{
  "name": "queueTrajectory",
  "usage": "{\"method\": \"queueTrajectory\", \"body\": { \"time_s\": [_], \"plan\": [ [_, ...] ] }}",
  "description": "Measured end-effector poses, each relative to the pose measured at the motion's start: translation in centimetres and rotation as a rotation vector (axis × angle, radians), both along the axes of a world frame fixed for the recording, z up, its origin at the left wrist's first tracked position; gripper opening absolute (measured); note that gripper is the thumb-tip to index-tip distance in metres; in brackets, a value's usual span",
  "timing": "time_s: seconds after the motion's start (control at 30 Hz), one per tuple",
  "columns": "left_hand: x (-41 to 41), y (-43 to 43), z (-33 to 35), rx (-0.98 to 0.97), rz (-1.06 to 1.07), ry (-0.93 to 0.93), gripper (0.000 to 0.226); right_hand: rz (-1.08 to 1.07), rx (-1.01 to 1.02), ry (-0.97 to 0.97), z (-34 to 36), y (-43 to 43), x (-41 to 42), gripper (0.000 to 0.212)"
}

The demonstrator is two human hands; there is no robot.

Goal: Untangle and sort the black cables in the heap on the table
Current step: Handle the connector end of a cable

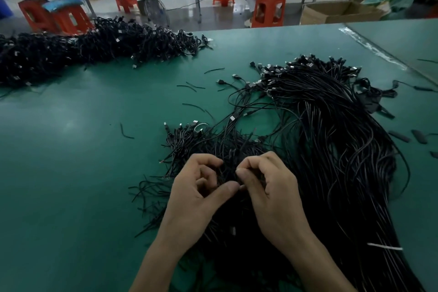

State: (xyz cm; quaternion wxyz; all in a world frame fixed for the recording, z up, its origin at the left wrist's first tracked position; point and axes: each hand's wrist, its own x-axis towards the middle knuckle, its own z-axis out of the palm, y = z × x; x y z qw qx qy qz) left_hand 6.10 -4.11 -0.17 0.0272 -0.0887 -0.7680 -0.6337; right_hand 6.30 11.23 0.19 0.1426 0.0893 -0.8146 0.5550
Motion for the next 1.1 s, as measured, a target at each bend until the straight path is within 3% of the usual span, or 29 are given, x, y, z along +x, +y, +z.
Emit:
{"method": "queueTrajectory", "body": {
  "time_s": [0.1, 0.27, 0.4, 0.5, 0.63, 0.8, 1.0, 1.1],
  "plan": [
    [0.0, 0.2, -0.4, -0.064, 0.026, -0.053, 0.022, 0.019, 0.003, -0.049, 0.0, -0.1, 0.0, 0.021],
    [0.1, 0.9, -0.6, 0.04, 0.019, -0.052, 0.017, 0.002, -0.022, -0.05, 0.2, -0.4, -0.1, 0.025],
    [0.0, 1.0, 0.3, 0.35, 0.088, -0.113, 0.029, 0.028, 0.043, -0.04, 0.5, -0.6, 0.0, 0.028],
    [0.0, 1.1, 0.8, 0.378, 0.122, -0.07, 0.008, 0.064, 0.076, -0.032, 0.7, -0.6, 0.0, 0.021],
    [-0.2, 1.2, 0.6, 0.367, 0.042, -0.053, 0.051, 0.058, 0.082, -0.072, 0.7, -0.1, 0.1, 0.013],
    [-0.7, 0.8, 0.6, 0.224, -0.11, 0.087, 0.032, 0.053, 0.017, -0.177, 0.9, 1.1, -0.1, 0.012],
    [-2.0, 0.4, 1.2, -0.051, -0.203, 0.346, 0.032, 0.094, -0.091, -0.298, 1.0, 1.7, -0.8, 0.011],
    [-2.6, 0.5, 1.0, -0.147, -0.177, 0.357, 0.033, 0.097, -0.098, -0.323, 1.3, 2.4, -1.2, 0.014]
  ]
}}
